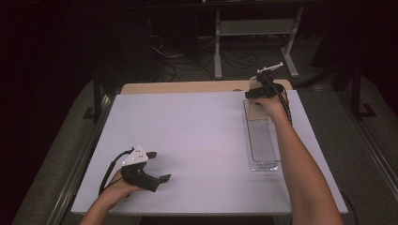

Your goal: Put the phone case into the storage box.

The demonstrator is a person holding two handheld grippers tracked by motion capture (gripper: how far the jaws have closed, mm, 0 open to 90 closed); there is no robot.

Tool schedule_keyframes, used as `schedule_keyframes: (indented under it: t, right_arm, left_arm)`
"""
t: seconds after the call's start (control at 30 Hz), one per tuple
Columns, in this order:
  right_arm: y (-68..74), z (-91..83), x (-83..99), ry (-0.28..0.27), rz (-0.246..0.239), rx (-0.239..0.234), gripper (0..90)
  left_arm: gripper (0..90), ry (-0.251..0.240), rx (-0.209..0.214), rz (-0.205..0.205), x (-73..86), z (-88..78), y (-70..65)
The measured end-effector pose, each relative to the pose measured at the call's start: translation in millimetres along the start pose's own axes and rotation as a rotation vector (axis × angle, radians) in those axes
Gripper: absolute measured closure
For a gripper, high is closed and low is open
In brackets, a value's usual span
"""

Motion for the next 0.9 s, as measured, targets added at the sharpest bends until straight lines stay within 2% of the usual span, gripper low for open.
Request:
schedule_keyframes:
  t: [0.23, 0.5, 0.9]
  right_arm:
    - [1.4, 5.9, -2.4, -0.004, -0.022, 0.013, 7.9]
    - [1.8, 14.0, 0.4, 0.01, -0.009, 0.002, 6.6]
    - [4.2, 13.2, -1.2, -0.006, -0.019, -0.002, 6.3]
  left_arm:
    - [0.0, 0.004, -0.001, 0.006, 0.3, 0.2, -0.4]
    - [0.0, 0.01, 0.003, -0.001, 1.2, 0.8, -2.0]
    - [0.0, 0.012, 0.008, 0.005, 1.6, 1.8, -2.6]
Point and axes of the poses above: each handheld gripper's, and its own axes: z roughly forward along the jaws, x roughly out of its underside, y roughly to its left, the point moved 7 cm from there along z, roughly forward along the jaws, and after that the axes turned 8 degrees about -x, right-handed, at the moved point
